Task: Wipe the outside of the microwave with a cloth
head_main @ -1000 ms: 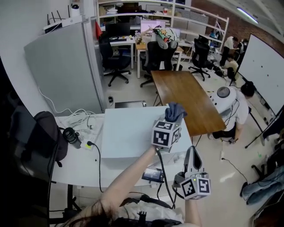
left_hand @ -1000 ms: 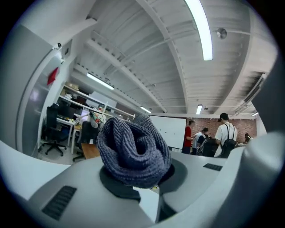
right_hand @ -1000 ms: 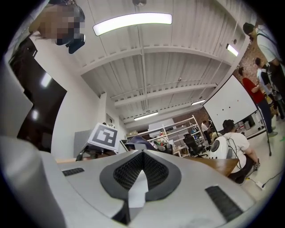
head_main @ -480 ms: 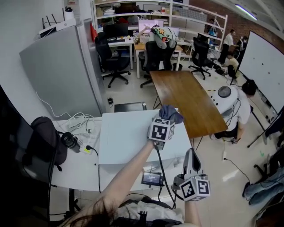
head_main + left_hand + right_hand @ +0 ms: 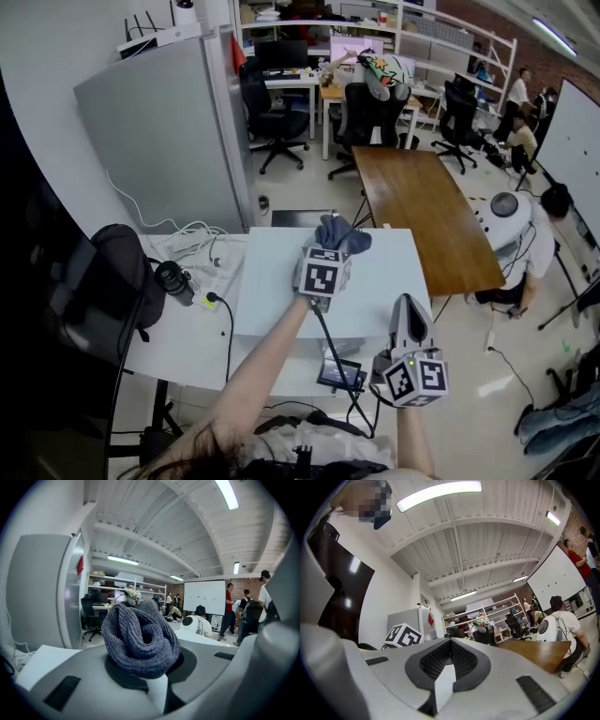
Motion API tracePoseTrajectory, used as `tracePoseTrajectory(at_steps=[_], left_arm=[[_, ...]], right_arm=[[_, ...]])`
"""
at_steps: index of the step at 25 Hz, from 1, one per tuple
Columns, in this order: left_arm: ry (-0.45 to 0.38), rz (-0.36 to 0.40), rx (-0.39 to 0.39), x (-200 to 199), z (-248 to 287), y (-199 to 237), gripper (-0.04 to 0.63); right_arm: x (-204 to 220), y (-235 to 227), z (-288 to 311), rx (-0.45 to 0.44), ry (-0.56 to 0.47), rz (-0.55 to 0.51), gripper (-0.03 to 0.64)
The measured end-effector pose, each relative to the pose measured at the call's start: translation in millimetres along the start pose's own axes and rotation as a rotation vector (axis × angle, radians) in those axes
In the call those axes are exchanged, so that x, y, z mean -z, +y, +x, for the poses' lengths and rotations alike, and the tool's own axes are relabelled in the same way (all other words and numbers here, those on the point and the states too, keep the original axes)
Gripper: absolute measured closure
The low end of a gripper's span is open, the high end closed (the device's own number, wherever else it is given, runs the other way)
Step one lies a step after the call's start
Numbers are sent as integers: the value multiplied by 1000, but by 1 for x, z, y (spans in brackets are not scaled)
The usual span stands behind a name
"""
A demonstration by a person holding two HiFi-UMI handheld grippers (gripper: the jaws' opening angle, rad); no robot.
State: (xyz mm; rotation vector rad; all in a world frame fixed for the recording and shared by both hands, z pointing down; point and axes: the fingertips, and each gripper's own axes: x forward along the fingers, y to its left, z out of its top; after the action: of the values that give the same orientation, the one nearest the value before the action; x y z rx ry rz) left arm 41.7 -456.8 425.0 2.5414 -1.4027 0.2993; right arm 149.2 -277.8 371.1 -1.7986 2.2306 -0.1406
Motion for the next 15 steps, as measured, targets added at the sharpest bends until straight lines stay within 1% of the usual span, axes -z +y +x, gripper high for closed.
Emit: tracePoseTrajectory(at_steps=[3,6,8,11,13,15], left_arm=[[-10,0,-119,1,-27,51,538],[-38,-12,-243,4,-61,101,539],[-58,-28,-304,4,-81,127,539],[-87,-44,-372,6,-108,156,540],[-102,-33,-405,6,-121,167,538],[-112,-15,-422,5,-131,171,538]], right_arm=[[6,15,8,-39,16,6,598],[14,31,14,-83,36,17,598],[18,42,18,-110,45,29,598],[20,58,23,-148,47,40,598],[22,67,25,-166,47,39,598],[23,73,26,-176,50,37,598]])
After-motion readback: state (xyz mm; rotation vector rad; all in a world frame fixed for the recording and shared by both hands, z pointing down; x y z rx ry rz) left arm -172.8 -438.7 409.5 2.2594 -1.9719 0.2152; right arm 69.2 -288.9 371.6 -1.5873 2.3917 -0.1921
